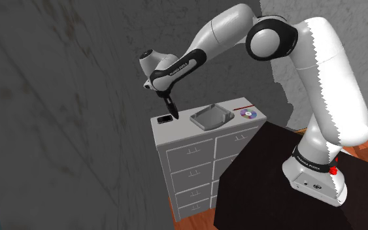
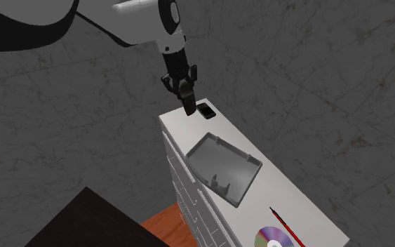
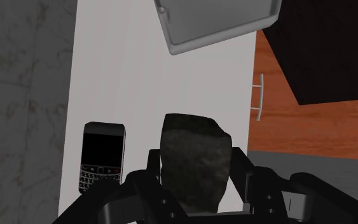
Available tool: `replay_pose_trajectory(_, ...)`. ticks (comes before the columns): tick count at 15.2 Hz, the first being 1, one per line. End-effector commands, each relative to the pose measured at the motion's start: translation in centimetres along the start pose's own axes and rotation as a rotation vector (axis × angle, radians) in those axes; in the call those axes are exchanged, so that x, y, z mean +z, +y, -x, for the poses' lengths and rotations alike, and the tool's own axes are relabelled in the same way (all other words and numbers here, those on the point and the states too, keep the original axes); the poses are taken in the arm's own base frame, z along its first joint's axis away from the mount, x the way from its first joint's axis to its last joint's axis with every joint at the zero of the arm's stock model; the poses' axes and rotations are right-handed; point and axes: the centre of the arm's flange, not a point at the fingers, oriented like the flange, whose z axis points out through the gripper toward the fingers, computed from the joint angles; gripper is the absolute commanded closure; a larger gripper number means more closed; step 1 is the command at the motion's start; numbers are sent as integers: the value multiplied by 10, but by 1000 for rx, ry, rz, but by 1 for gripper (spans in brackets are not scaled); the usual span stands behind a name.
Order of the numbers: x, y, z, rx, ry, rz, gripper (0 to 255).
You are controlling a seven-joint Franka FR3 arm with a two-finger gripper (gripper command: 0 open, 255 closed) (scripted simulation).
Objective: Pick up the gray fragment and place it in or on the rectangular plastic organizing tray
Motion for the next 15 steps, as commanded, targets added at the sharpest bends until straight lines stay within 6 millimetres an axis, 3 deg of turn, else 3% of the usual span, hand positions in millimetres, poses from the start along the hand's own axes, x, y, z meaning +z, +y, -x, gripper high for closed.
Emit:
replay_pose_trajectory(1, -6, 0, 2, 0, 0, 0, 255)
replay_pose_trajectory(15, 41, -21, 180, 0, 0, 0, 255)
